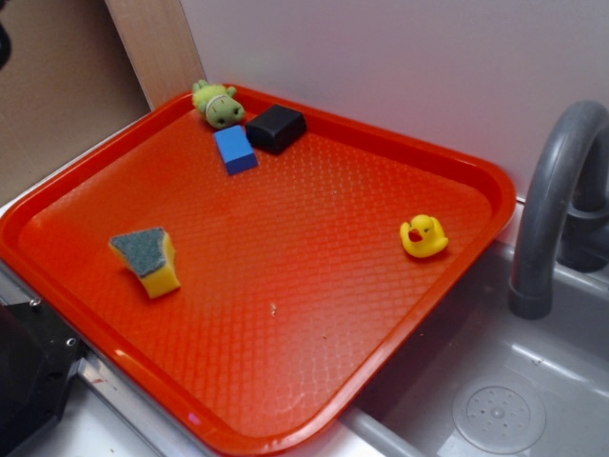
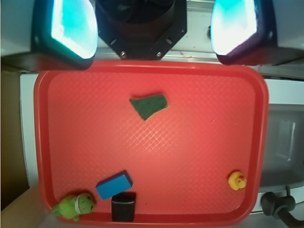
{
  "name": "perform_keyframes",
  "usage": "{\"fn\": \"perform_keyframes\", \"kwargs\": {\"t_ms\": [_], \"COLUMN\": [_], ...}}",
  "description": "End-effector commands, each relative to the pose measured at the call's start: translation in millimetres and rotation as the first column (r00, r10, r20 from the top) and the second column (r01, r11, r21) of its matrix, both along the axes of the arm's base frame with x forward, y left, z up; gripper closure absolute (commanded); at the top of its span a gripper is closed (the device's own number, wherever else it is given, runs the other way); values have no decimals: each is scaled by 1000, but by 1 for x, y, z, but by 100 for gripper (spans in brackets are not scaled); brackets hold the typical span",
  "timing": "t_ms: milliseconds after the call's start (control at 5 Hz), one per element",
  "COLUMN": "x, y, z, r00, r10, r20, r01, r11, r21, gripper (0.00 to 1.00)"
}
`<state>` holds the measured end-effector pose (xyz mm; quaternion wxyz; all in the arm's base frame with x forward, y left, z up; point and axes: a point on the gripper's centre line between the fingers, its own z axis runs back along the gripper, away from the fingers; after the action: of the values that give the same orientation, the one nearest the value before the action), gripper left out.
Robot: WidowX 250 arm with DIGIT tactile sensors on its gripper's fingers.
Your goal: Grab the green sponge.
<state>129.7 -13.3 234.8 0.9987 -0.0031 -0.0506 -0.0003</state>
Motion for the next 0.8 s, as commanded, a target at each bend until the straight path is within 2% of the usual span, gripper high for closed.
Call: {"fn": "perform_keyframes", "kwargs": {"t_ms": [0, 200, 400, 600], "x": [25, 43, 66, 81], "y": [10, 19, 33, 36], "z": [1, -5, -11, -20], "r00": [940, 822, 643, 445], "r10": [-342, -561, -737, -853], "r20": [-6, -102, -209, -271], "r01": [341, 570, 766, 893], "r11": [935, 804, 625, 402], "r21": [95, 169, 151, 201], "gripper": [0, 0, 0, 0]}}
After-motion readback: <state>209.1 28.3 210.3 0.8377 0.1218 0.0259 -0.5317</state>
